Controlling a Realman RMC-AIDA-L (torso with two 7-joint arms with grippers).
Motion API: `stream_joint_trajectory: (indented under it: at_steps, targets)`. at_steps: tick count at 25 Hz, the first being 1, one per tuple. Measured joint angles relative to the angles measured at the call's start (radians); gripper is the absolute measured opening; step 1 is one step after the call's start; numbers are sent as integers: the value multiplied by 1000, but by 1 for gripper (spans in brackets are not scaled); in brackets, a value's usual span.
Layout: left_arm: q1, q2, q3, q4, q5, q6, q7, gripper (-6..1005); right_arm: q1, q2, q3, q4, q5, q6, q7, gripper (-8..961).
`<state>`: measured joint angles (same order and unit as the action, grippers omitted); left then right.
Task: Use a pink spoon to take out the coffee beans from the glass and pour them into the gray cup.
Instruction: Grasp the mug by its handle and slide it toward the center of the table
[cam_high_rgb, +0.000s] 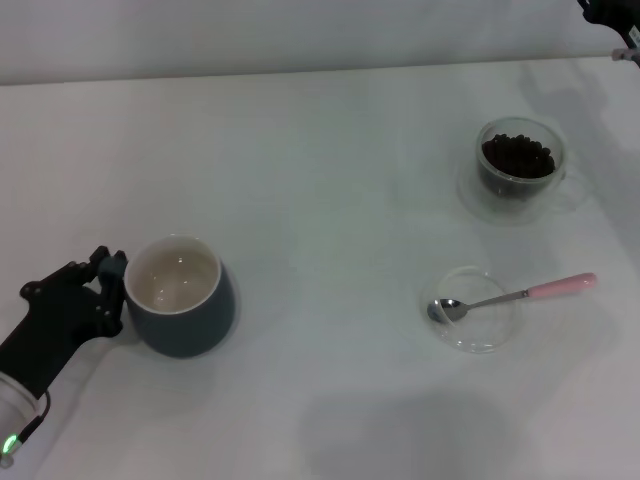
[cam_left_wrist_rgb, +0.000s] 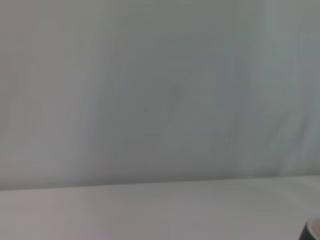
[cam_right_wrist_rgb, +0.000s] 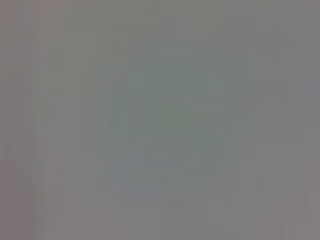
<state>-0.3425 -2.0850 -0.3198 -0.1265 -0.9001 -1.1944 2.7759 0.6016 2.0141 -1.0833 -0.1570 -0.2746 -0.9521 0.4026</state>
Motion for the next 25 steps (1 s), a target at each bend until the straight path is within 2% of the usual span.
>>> stream_joint_trajectory:
  at_steps: [13,18,25]
  targets:
    - [-122,-5,6,-129,8,171,47,149,34,1,-3,-1,-3,-1,-3,783]
    - [-145,-6,7,-153,9,206,47,149,34,3,-3,-1,-4,-1,-2,782]
    - [-146,-9,15,-165,9,227,48,148,25,3,-3,-1,-8,-1,3,781]
